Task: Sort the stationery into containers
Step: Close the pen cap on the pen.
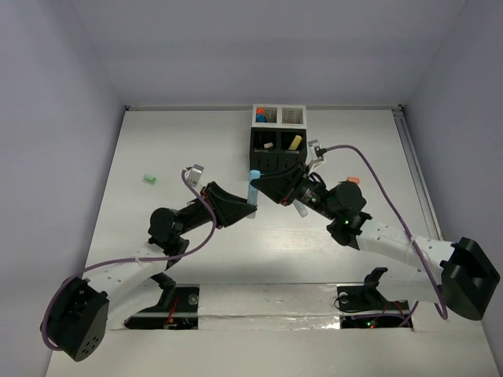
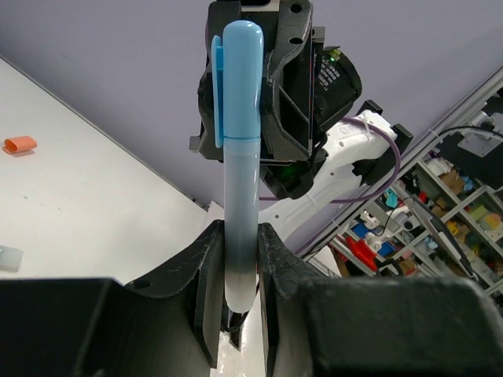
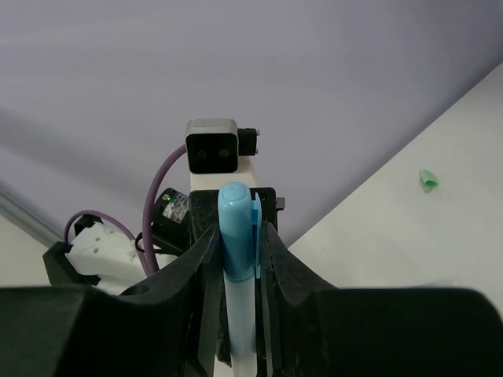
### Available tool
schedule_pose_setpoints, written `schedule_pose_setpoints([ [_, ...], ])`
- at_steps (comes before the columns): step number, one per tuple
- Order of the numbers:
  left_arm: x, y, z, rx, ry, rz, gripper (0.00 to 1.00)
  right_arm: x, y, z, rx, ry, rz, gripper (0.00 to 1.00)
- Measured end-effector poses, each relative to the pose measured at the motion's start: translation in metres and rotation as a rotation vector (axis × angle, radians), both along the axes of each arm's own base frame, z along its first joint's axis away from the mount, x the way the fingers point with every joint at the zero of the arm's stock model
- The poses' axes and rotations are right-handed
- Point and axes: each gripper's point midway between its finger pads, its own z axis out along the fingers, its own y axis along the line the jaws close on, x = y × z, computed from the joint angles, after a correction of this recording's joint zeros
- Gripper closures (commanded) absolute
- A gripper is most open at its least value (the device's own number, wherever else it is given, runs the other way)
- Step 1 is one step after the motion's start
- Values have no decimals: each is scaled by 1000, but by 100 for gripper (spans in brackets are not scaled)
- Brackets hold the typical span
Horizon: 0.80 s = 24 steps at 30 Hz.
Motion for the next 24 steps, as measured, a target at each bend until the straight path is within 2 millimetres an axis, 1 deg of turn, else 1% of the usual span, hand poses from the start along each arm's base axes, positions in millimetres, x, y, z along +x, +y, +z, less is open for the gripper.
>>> schedule_pose_setpoints([
  [6, -1, -2, 3, 25, -26, -5, 100, -1, -4, -4, -52, 12, -28, 100],
  [13, 0, -5, 1, 59, -12, -20, 100, 2, 0, -11, -106, 28, -51, 100],
  [16, -2, -7, 0, 76, -9, -39, 100, 1, 1, -14, -106, 33, -59, 100],
  [20, -4, -10, 2, 97, -18, -62, 100, -2, -5, -17, -87, 37, -83, 100],
  [24, -7, -12, 9, 112, -46, -86, 100, -6, -9, -13, -56, 33, -98, 100],
])
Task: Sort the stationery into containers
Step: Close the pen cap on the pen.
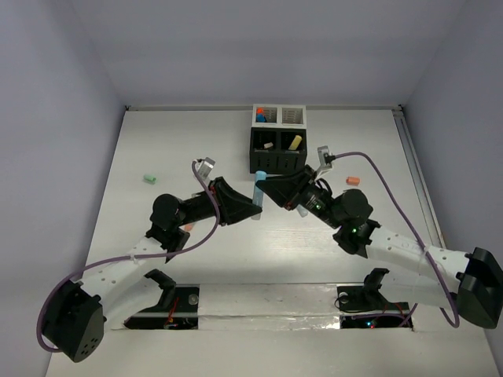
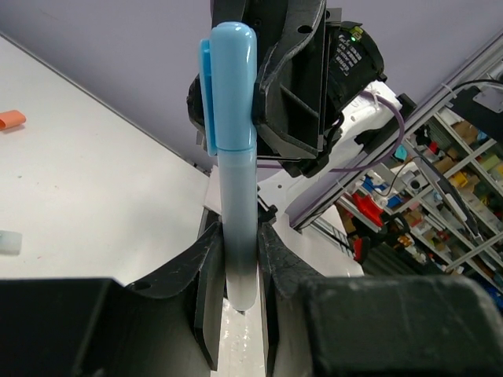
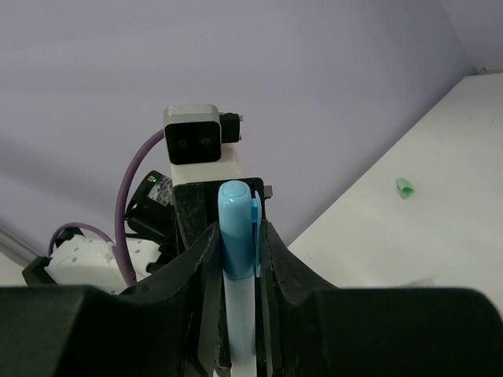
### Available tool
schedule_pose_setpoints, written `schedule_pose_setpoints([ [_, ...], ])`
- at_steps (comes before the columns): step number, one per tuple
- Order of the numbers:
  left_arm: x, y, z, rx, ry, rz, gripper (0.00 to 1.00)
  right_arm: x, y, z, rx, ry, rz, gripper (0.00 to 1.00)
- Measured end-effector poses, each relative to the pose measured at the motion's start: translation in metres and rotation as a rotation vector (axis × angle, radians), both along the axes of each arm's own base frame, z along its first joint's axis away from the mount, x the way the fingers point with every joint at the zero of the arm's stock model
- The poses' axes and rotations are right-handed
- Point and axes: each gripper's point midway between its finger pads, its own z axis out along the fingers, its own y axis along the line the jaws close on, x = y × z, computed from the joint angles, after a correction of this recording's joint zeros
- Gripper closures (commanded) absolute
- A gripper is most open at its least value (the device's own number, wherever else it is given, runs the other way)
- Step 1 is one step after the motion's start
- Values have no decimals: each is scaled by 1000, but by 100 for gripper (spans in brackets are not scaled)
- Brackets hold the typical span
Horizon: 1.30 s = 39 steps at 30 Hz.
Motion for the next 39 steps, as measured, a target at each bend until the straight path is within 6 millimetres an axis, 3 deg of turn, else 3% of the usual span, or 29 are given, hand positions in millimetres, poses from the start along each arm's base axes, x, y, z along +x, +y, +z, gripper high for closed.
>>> schedule_pose_setpoints([
  [17, -2, -1, 38, 59, -65, -61, 100, -4, -4, 30, 153, -19, -58, 100],
  [25, -1, 3, 42, 31, -72, -48, 100, -5, -12, 34, 161, 4, -98, 100],
  [29, 1, 10, 31, -4, -63, -2, 100, -1, -5, 31, 101, 32, -135, 100],
  [32, 5, 15, 15, -20, -33, 46, 84, 4, 2, 20, 26, 55, -173, 100],
  [33, 6, 18, 10, -24, -25, 64, 73, 7, 5, 17, 4, 60, -188, 100],
  [39, 23, 37, -10, -41, -9, 241, 47, 38, 23, -20, -152, 111, -253, 100],
])
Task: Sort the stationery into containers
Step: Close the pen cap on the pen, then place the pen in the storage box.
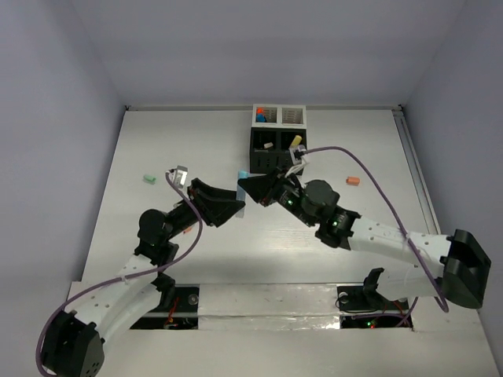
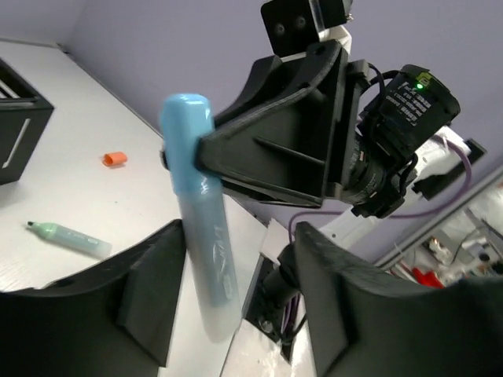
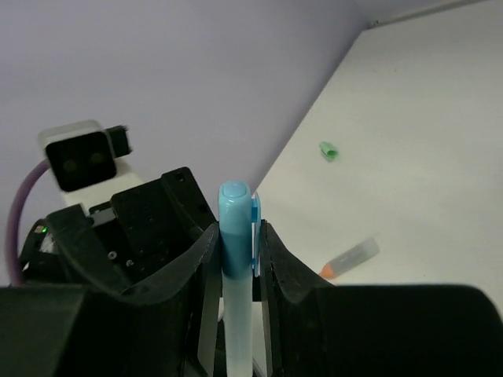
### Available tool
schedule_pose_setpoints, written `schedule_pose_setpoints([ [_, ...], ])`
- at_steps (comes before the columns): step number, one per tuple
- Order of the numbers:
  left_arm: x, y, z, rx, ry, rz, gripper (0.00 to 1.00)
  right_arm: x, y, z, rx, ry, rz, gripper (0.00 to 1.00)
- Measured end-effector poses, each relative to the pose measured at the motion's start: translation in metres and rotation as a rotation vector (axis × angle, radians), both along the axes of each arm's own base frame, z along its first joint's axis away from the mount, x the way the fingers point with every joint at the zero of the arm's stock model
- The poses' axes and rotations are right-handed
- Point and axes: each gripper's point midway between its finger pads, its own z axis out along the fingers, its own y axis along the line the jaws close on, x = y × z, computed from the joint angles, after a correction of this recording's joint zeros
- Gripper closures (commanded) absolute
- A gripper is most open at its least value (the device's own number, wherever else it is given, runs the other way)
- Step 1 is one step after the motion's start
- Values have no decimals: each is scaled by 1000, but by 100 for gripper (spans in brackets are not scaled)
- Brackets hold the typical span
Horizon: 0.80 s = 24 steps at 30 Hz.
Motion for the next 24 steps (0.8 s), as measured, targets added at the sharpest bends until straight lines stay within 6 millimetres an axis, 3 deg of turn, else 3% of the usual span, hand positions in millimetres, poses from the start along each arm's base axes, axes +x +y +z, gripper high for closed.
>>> schedule_pose_setpoints([
  [3, 4, 10, -7, 1, 1, 77, 37, 20, 10, -8, -39, 21, 9, 100],
  [5, 1, 18, -10, 1, -3, 110, 33, 44, 8, -9, -61, 21, -30, 100],
  [8, -16, 28, 1, -12, -75, 130, 26, 110, -24, -22, -124, 37, -192, 100],
  [11, -24, 41, 13, -33, -146, 192, 21, 163, -64, -39, -199, 55, -343, 100],
  [14, -19, 48, 12, -26, -156, 251, 20, 196, -98, -47, -258, 53, -450, 100],
  [18, -5, 48, -8, 14, -108, 298, 11, 232, -132, -44, -301, 30, -543, 100],
  [21, 6, 47, -30, 54, -61, 324, 7, 259, -148, -36, -334, -12, -604, 100],
  [24, 15, 48, -45, 88, -28, 352, 5, 280, -156, -44, -387, -29, -647, 100],
])
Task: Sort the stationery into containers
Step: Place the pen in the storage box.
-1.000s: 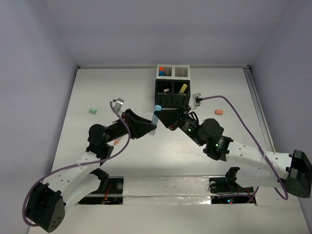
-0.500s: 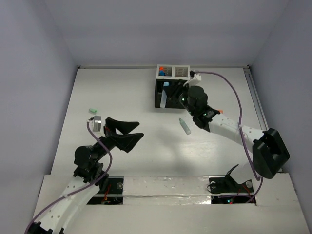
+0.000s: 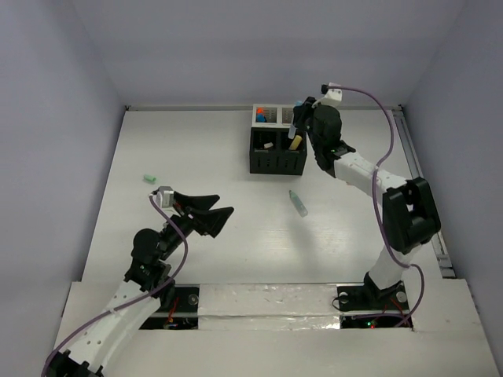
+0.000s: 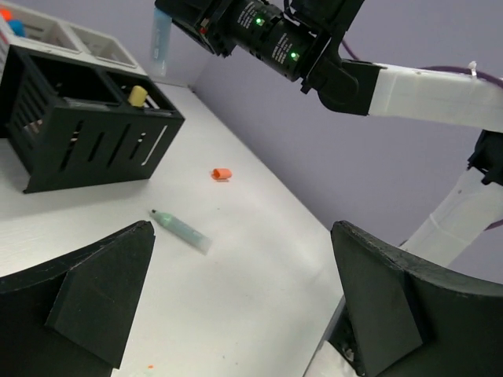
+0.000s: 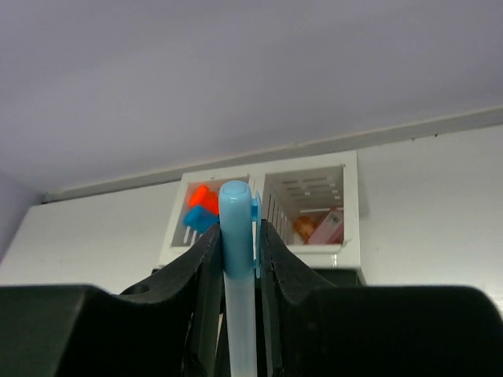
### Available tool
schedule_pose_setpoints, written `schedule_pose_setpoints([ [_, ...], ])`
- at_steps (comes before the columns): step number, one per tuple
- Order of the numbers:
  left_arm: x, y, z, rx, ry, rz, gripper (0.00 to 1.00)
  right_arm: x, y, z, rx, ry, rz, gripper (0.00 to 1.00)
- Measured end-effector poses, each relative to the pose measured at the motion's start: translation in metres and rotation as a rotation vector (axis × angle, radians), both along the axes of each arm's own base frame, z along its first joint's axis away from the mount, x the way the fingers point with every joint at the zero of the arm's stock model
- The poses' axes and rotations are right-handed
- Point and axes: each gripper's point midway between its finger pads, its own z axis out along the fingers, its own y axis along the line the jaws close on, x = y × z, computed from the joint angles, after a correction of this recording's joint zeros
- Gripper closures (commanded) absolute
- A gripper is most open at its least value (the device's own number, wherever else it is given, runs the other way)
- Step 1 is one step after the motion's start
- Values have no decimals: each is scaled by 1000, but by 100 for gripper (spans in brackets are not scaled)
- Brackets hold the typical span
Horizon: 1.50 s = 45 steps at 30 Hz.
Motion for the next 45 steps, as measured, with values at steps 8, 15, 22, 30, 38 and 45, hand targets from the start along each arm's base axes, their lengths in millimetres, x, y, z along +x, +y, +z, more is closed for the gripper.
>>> schedule_pose_setpoints([
  [8, 15, 5, -20, 35, 34, 70, 5, 26, 1, -34, -136, 11, -21, 100],
  [15, 23, 9, -25, 48, 46, 113, 5, 23, -3, -48, -144, -23, -31, 100],
  [22, 35, 20, -30, 37, 92, 203, 7, 7, -7, -85, -144, 2, -13, 48],
  [30, 71, 45, -25, 31, 231, 421, 23, -4, -4, -47, -110, -70, 25, 25],
  [38, 126, 83, -18, 73, 339, 685, 37, -35, 6, 18, -5, -140, 130, 100],
  [45, 162, 162, -83, 143, 555, 957, 34, -84, 33, 32, 96, -69, 365, 94],
])
